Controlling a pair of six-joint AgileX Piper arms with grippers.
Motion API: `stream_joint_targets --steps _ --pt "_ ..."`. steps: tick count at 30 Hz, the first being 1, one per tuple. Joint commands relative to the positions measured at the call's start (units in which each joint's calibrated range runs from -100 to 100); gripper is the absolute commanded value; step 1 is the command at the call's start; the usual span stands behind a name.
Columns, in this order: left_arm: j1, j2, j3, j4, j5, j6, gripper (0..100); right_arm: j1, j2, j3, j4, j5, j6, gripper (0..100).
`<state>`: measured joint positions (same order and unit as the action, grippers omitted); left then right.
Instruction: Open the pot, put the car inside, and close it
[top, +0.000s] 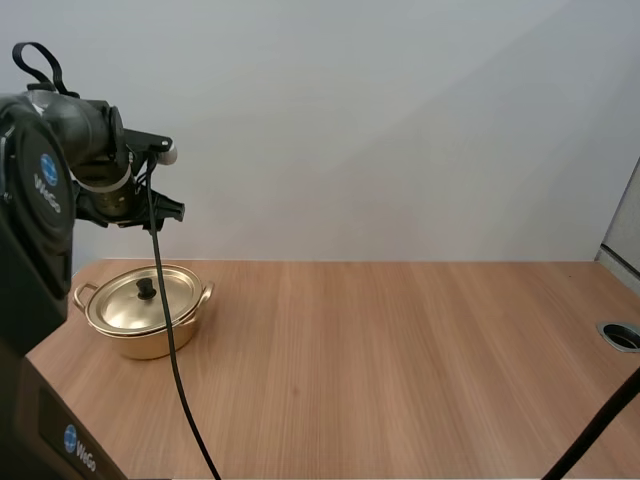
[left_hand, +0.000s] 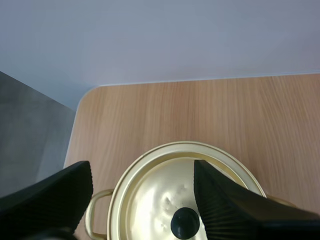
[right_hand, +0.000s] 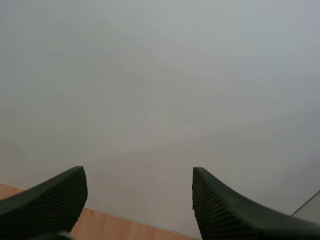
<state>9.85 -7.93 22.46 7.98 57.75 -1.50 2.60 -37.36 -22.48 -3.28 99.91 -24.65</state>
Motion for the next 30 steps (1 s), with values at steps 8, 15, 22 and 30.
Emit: stream_joint_targets --steps 8,15,22,30 --pt "0.05 -9.19 -16.96 0.04 3.98 -2.22 95 -0.01 1.94 -0.04 -3.0 0.09 0.03 100" --pt "0.05 -14.63 -26.7 0.04 8.31 -3.63 100 -0.01 2.36 -0.18 -7.87 0.09 2.82 100" --pt "0.05 -15.62 -30.32 -0.06 15.84 -1.67 100 -0.01 2.36 -0.18 -12.65 0.09 6.4 100" --pt "0.05 -15.67 -30.43 1.64 18.45 -0.47 100 -0.01 2.36 -0.18 -34.98 -15.41 6.4 100"
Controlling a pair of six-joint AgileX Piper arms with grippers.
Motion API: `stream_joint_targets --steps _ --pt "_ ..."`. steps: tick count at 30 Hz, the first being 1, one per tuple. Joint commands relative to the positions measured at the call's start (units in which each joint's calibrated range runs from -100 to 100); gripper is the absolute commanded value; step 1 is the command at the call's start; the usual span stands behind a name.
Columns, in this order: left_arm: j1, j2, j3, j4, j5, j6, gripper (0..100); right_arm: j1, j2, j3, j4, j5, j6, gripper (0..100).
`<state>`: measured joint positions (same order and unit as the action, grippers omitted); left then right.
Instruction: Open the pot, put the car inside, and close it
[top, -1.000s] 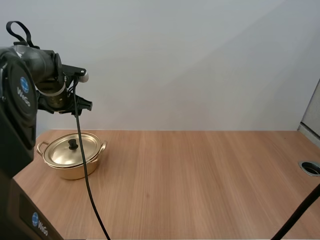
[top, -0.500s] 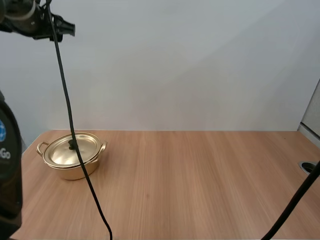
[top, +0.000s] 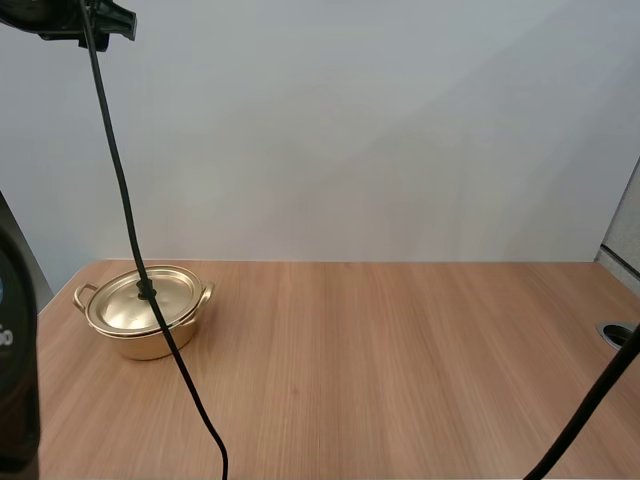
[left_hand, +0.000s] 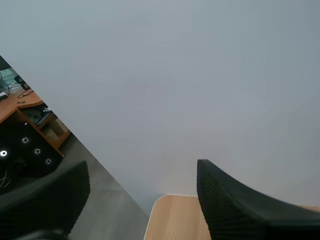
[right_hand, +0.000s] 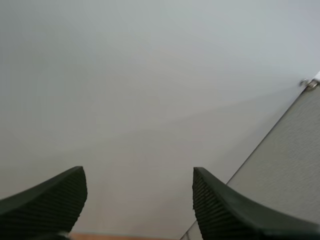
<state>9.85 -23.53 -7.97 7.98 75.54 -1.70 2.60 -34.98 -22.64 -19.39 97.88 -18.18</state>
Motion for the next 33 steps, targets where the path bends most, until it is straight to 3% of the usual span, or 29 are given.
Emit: stream_joint_targets --steps 1,8,13,14,15,16,17,18,21,26,30,33 --pt "0.05 -0.18 0.0 1.93 0.66 -0.28 100 -0.01 -0.17 -0.02 -19.31 -13.02 -0.07 100" --pt "0.05 -3.54 0.0 2.19 -6.56 0.7 100 -0.01 -0.17 -0.02 -15.35 -6.73 -0.07 100" --pt "-0.03 -9.23 0.0 2.19 -16.99 7.41 100 -0.01 -0.17 -0.02 -9.09 -6.24 -0.81 100" --pt "-0.03 -10.05 0.0 2.19 -16.75 8.6 100 -0.01 -0.17 -0.02 -7.89 -5.39 -0.91 94" --pt "-0.03 -10.79 0.0 2.19 -15.53 9.02 89 -0.01 -0.17 -0.02 -6.38 -4.18 -0.7 62" --pt "-0.03 -11.36 0.12 2.19 -13.87 8.6 63 -0.01 -0.17 -0.02 -5.3 -2.94 0.34 23" --pt "-0.03 -12.19 0.33 2.19 -12.01 7.03 27 -0.01 -0.28 -0.02 -4.4 -1.31 2.68 0" --pt "-0.03 -12.97 0.91 2.19 -10.79 5.03 1 -0.01 -0.45 -0.02 -4.06 -0.04 5.69 0" --pt "-0.03 -15.07 2.35 -0.16 -5.44 -0.37 0 -0.01 -1.45 -0.02 -1.41 1.92 6.69 0" --pt "-0.03 -17.86 5.37 -9.74 4.58 -5.27 0 -0.01 -4.61 -0.02 3.23 2.12 10.28 0" --pt "-0.11 -21.1 11.91 -16.68 5.9 -7.57 0 -0.1 -7.9 -0.02 7.03 2.12 10.4 0" --pt "-1.05 -25.3 19.33 -20.44 2.8 -7.57 0 -0.1 -10.85 1.84 7.59 2.12 9.99 0"
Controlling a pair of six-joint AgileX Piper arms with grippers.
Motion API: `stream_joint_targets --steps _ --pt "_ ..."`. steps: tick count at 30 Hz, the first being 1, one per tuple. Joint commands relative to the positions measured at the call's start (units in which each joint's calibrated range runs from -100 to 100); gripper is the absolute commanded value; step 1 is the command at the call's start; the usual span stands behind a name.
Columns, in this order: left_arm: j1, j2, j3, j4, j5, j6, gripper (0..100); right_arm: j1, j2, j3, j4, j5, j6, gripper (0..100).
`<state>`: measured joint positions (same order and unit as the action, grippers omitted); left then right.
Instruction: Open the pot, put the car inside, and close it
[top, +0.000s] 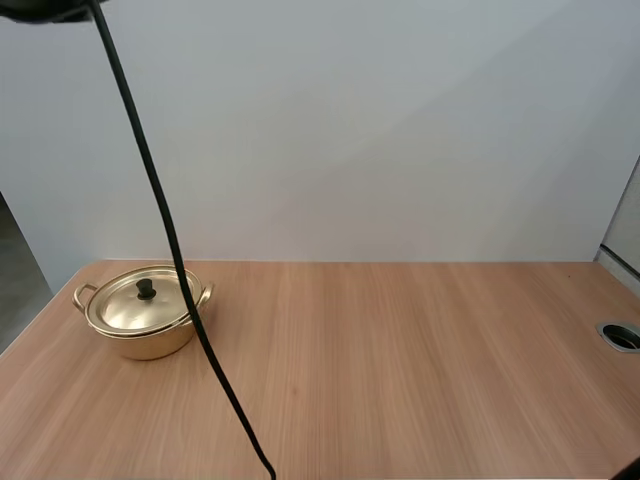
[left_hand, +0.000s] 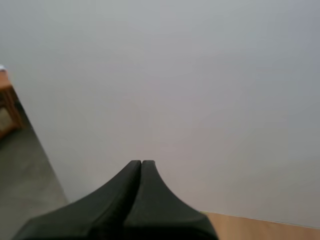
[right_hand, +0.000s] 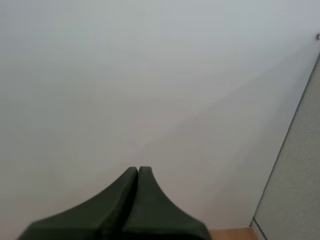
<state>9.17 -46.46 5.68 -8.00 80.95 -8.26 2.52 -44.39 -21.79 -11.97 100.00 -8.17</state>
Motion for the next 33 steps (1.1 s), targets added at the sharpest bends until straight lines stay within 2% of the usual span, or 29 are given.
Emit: stream_joint_targets --steps 1,4,9,12,16,21,25,29,33 --pt "-0.8 -3.69 8.01 -5.25 -3.81 -1.01 0 -0.02 -2.64 2.48 0.16 0.0 -0.01 0" --pt "-2.12 -8.66 17.27 -6.11 -10.55 -1.01 0 -0.02 -6.34 9.03 0.69 0.0 -0.01 0" --pt "-4.46 -17.18 31.58 -4.58 -22.95 -1.01 0 -0.02 -12.87 25.91 1.08 0.0 0.38 0" --pt "-5.93 -20.06 38.52 -2.56 -28.12 -1.01 0 -0.02 -17.08 36.81 0.62 -7.94 2.54 0" --pt "-7.36 -23.36 46.63 -1.95 -39.97 -1.01 0 -0.02 -21.82 51.17 0.62 -24.04 4.3 0" --pt "-8.36 -26.95 56.6 -0.29 -51.22 -1.01 0 -0.02 -24.09 66.25 0.62 -41.72 4.81 0" --pt "-8.36 -29.16 65.17 2.5 -63.58 -1.01 0 -0.02 -23.81 77.94 1.02 -55.35 4.79 0" --pt "-8.36 -30.97 72.7 2.65 -77.96 -1.01 0 -0.02 -23.81 86.95 1.02 -70.94 4.79 0" --pt "-8.36 -32.1 76.72 1.85 -81.83 -1.01 0 -0.02 -23.81 93.07 1.02 -77.0 4.79 0"
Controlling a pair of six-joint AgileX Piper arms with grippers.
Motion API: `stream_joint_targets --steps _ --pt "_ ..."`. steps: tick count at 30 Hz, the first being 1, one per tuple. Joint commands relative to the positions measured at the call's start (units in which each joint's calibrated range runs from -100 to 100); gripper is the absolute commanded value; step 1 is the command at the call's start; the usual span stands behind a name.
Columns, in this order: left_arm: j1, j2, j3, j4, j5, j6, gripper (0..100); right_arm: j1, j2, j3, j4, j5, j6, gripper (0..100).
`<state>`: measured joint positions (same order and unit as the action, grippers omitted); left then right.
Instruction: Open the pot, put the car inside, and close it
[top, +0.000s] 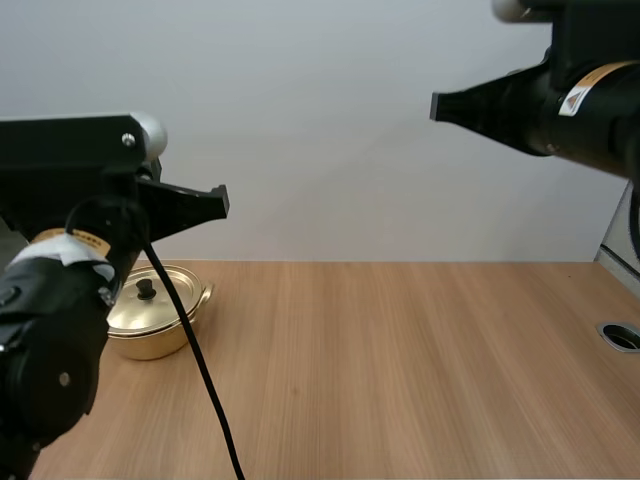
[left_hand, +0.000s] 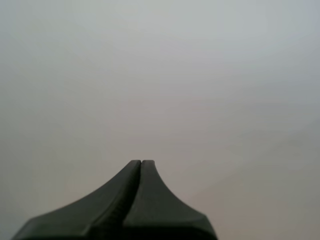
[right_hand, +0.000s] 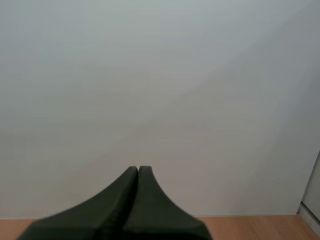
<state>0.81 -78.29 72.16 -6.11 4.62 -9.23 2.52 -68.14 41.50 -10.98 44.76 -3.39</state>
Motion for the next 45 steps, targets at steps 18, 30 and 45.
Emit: stream_joint_targets --steps 18,30,45 --pt "0.0 -11.61 20.4 -0.04 -5.58 -0.04 0 -0.02 -0.2 43.11 -0.02 -39.34 0.0 0" --pt "0.0 -21.71 27.84 -0.04 5.7 -0.04 0 -0.02 -0.2 57.04 -1.67 -54.46 -1.08 0" --pt "-0.08 -21.71 27.84 3.34 25.41 -0.04 0 -0.02 -0.2 58.5 4.83 -57.58 -0.23 0"
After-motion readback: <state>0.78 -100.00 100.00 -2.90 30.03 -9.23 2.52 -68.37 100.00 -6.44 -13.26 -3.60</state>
